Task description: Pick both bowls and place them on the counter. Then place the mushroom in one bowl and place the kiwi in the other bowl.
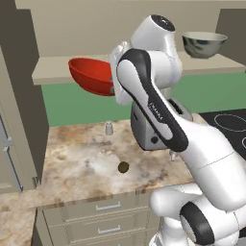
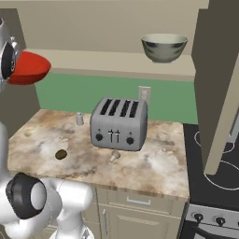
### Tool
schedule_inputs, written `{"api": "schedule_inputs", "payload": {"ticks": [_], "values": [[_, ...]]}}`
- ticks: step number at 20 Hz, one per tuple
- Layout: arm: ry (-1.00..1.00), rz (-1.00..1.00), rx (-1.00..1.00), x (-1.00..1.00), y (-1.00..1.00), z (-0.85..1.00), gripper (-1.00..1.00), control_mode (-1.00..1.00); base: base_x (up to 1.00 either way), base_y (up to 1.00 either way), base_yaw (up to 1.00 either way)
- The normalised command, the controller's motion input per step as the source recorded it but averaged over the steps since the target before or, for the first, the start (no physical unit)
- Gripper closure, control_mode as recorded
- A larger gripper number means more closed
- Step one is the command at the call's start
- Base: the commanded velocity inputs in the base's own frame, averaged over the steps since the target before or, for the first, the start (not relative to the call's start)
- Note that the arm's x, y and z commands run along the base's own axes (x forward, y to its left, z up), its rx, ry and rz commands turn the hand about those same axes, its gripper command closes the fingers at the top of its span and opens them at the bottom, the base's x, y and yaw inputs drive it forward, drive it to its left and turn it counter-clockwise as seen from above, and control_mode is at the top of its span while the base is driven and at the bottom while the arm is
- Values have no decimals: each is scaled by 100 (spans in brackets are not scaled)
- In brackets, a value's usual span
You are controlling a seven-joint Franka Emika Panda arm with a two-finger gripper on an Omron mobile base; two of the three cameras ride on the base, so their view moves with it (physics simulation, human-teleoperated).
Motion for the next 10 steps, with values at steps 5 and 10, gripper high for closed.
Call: {"api": "schedule_inputs", "payload": {"ticks": [5, 10], "values": [[0, -8, 7, -73, -7, -23, 100, -100, 0, 0, 0], [0, -8, 1, -59, -2, -33, 100, -100, 0, 0, 0]]}}
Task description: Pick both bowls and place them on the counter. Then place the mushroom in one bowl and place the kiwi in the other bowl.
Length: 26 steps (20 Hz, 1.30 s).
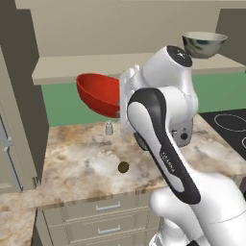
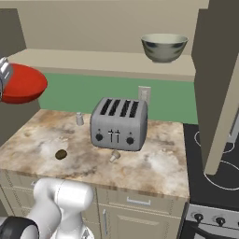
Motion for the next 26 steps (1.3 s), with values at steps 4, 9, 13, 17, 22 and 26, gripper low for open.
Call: {"api": "schedule_inputs", "payload": {"ticks": [4, 9, 13, 17, 22, 26], "values": [[3, -8, 0, -36, 0, -47, 100, -100, 0, 0, 0], [7, -5, 0, -6, 7, -52, 100, -100, 0, 0, 0], [3, 0, 0, 6, 17, -54, 100, -100, 0, 0, 0], [1, 0, 0, 33, 28, -53, 100, -100, 0, 0, 0], [6, 0, 0, 43, 30, -50, 100, -100, 0, 0, 0], [21, 0, -3, 63, 27, -47, 100, -100, 0, 0, 0]]}}
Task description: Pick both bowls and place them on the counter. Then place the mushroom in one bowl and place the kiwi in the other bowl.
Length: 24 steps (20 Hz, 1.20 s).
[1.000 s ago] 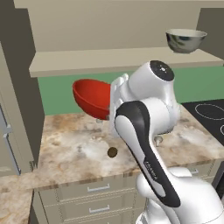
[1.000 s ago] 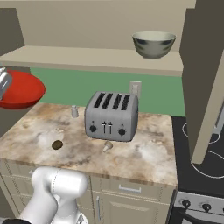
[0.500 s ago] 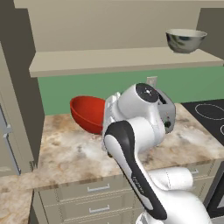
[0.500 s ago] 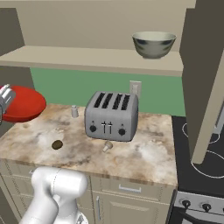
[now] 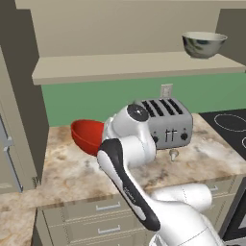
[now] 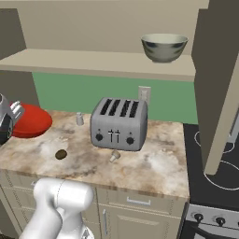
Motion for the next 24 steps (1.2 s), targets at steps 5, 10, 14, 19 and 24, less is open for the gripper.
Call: {"api": "schedule_inputs", "payload": {"ticks": [5, 10, 14, 19, 24], "values": [[26, 0, -5, 70, 31, -42, 100, -100, 0, 0, 0], [7, 0, -14, 51, 32, -41, 100, -100, 0, 0, 0], [0, 0, -15, 43, 32, -51, 100, -100, 0, 0, 0], [-2, 0, -7, 39, 18, -38, 100, -100, 0, 0, 0], [-13, 0, 0, 22, 4, -34, 100, -100, 0, 0, 0]]}}
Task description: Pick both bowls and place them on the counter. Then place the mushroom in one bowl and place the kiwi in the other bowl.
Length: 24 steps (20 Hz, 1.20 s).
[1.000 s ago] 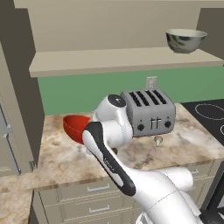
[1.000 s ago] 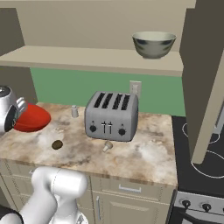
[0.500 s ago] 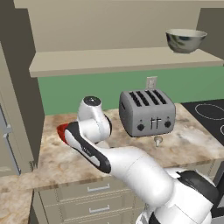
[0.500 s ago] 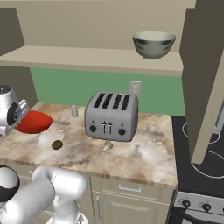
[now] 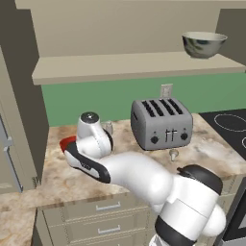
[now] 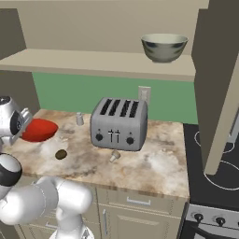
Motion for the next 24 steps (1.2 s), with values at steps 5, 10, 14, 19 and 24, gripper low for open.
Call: {"api": "schedule_inputs", "payload": {"ticks": [5, 10, 14, 19, 24], "values": [[-4, 0, 0, 15, 0, -41, 100, -100, 0, 0, 0], [-1, 0, 0, 24, 1, -36, 100, -100, 0, 0, 0], [-1, -2, 0, 36, 4, -21, 100, -100, 0, 0, 0], [0, -2, 0, 39, 1, -23, 100, -100, 0, 0, 0], [0, -1, 0, 27, 4, -11, 100, -100, 0, 0, 0]]}}
